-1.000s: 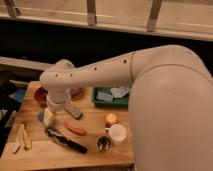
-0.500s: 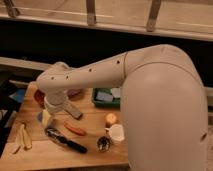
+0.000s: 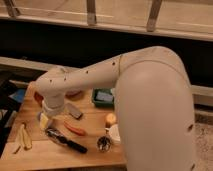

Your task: Place brush in plastic cup

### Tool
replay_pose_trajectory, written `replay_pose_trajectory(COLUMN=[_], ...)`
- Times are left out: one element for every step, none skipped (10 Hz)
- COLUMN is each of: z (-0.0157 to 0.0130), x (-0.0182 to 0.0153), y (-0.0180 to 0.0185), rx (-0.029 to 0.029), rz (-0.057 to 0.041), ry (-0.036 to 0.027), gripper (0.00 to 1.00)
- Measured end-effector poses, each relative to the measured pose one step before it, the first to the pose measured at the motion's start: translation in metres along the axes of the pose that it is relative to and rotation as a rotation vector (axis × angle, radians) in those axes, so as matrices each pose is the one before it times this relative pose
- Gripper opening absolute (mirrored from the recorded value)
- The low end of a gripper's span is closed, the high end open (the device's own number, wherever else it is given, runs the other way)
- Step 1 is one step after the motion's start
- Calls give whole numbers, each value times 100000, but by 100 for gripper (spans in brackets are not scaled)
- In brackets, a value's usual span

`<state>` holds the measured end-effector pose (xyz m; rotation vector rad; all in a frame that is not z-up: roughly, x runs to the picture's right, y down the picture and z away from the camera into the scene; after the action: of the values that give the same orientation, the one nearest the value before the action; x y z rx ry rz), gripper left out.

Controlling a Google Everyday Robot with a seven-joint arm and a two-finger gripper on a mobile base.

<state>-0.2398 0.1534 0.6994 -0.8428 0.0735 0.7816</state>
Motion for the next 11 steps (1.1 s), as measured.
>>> replay_pose_trajectory(z=[1422,615,598,691,480,785,696,848,412,95,-6], x=[336,333,581,745,354,341,164,217,205,109,-18], y=[1060,320,172,35,152,175,-25,-70,-108,-193,14], rx=[-2549,-1592,-1444,-1291,-766,-1319,-951,-1014,74,100,-12], rz=[-970,-65,291,992,496,1686,1374,1998,1820,843,-41], ry=[2194,1415,1979,2265,1217,1211,468,-63,-1079,-479,-54], gripper=[80,80,80,80,80,80,80,80,80,80,80])
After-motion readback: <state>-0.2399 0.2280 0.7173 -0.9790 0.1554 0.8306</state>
